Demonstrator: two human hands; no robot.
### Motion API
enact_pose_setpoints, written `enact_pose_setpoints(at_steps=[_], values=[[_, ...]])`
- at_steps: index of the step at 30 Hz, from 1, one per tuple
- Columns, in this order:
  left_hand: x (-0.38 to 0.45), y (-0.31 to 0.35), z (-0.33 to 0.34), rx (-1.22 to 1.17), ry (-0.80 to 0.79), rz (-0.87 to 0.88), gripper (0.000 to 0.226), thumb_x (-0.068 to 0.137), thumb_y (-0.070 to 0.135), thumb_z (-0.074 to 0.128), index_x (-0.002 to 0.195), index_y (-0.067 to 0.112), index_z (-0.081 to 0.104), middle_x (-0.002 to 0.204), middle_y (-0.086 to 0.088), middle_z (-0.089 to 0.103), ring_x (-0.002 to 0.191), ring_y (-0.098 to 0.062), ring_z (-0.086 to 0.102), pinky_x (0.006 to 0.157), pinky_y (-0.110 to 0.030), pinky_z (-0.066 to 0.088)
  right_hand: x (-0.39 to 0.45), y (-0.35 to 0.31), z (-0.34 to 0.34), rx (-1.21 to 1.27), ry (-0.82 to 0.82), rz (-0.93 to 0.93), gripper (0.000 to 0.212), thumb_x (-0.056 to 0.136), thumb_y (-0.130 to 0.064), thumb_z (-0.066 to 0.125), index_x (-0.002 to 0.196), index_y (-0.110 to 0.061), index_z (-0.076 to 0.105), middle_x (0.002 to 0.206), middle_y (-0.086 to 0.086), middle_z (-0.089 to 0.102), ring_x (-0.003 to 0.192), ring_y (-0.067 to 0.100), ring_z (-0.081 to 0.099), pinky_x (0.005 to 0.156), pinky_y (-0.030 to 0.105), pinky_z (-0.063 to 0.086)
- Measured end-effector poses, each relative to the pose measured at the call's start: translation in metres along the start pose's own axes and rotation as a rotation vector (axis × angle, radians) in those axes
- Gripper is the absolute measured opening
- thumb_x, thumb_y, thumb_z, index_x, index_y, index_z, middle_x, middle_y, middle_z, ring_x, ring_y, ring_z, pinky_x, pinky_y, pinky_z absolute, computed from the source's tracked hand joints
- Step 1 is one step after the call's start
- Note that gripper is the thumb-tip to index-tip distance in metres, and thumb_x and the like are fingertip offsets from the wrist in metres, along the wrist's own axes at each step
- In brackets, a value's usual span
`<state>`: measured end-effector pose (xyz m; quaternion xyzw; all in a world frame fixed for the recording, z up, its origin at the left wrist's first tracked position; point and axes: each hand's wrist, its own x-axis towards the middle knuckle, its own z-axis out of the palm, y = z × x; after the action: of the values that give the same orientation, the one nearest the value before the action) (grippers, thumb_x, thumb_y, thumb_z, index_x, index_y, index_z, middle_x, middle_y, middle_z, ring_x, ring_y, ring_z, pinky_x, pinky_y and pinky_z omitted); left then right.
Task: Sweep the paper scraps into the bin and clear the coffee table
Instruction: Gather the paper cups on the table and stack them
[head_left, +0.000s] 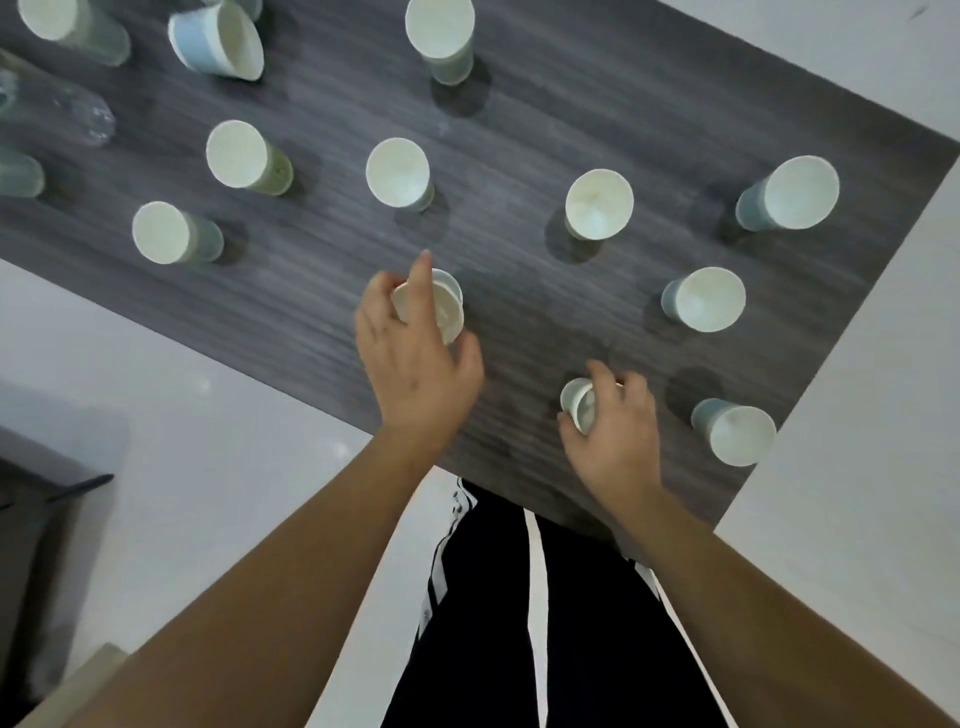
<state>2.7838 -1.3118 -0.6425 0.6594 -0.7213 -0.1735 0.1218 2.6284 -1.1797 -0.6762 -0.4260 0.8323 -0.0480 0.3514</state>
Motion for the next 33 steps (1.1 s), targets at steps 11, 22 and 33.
enact_pose_setpoints(at_steps=[11,22,33], values=[[0.001,0.005,0.042,0.019,-0.287,0.041,0.058,0.07,0.021,0.065,0.126,0.03,0.05,0.129,-0.011,0.041,0.11,-0.033,0.045,0.085,-0.032,0.037,-0.062,0.081,-0.053,0.185,0.67,0.347,0.072,0.08,-0.024,0.078,0.143,-0.013,0.043,0.127,0.019,0.046,0.116,0.035,0.045,0.092,0.043,0.045],[-0.026,0.172,0.081,-0.16,-0.248,0.539,0.068,0.075,0.023,0.067,0.14,0.021,0.048,0.124,-0.018,0.046,0.105,-0.034,0.047,0.089,-0.04,0.043,-0.019,0.12,-0.029,0.21,0.263,0.416,0.083,0.08,-0.027,0.083,0.148,-0.023,0.037,0.138,0.015,0.044,0.123,0.033,0.049,0.098,0.039,0.049],[-0.015,0.162,0.128,0.03,-0.498,0.45,0.082,0.074,0.023,0.072,0.147,0.03,0.036,0.13,-0.008,0.044,0.113,-0.028,0.048,0.079,-0.044,0.054,0.098,0.094,-0.142,0.345,0.814,0.066,0.091,0.083,-0.04,0.076,0.155,-0.026,0.023,0.132,0.008,0.045,0.117,0.015,0.048,0.092,0.022,0.041]])
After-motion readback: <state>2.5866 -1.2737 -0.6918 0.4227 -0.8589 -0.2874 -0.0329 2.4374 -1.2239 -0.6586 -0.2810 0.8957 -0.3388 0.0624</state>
